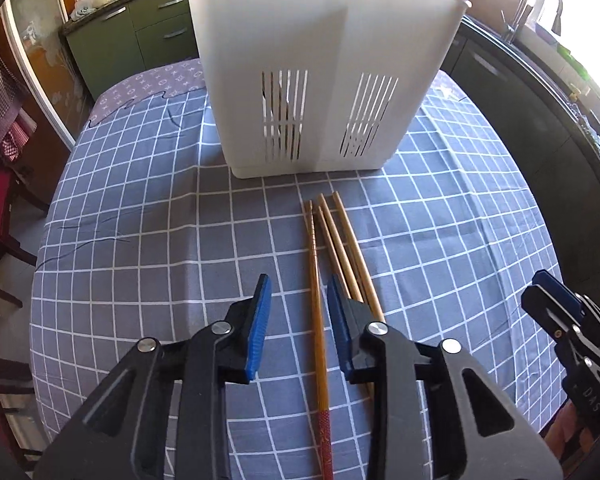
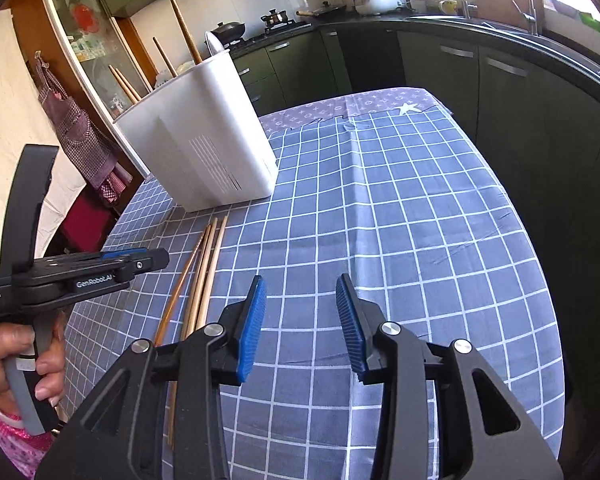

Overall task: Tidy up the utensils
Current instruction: 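Lower the left tool onto a wooden chopstick and close it, then lift the chopstick with the left tool while the right tool grasps another chopstick, then carry both chopsticks over the white holder and open both tools to drop them, then lower the left tool onto a wooden chopstick and close it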

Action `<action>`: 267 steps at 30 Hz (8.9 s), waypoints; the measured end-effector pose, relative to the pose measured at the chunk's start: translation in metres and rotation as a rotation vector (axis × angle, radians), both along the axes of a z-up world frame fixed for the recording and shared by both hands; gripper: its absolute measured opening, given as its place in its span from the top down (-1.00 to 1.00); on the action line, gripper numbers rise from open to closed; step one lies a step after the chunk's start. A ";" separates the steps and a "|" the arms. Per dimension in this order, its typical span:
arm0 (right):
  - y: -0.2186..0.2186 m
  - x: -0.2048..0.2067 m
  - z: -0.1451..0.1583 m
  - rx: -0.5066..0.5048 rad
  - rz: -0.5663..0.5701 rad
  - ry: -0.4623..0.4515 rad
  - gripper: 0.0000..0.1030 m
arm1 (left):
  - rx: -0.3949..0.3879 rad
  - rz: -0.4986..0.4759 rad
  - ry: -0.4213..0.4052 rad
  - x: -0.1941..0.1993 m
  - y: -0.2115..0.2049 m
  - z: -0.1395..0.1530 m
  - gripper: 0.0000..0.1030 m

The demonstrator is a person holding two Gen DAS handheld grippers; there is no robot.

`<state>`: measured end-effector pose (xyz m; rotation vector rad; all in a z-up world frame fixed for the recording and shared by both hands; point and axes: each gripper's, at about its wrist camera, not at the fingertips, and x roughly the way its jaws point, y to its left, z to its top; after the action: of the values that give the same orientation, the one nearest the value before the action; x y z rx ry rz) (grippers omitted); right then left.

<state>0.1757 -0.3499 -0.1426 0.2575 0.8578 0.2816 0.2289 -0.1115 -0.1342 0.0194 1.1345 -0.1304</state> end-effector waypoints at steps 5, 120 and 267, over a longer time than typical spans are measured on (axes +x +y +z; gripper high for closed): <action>-0.007 0.003 0.004 0.023 -0.012 0.000 0.27 | -0.013 0.003 0.041 0.002 -0.003 -0.011 0.49; 0.054 -0.014 0.121 -0.115 0.126 -0.302 0.87 | 0.002 0.000 -0.437 -0.062 0.046 0.098 0.87; -0.019 -0.006 0.014 -0.013 -0.046 -0.032 0.02 | -0.073 0.062 -0.040 0.001 -0.012 0.000 0.89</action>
<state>0.1693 -0.3686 -0.1284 0.2599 0.8207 0.2362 0.2296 -0.1235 -0.1347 -0.0778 1.0889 -0.1159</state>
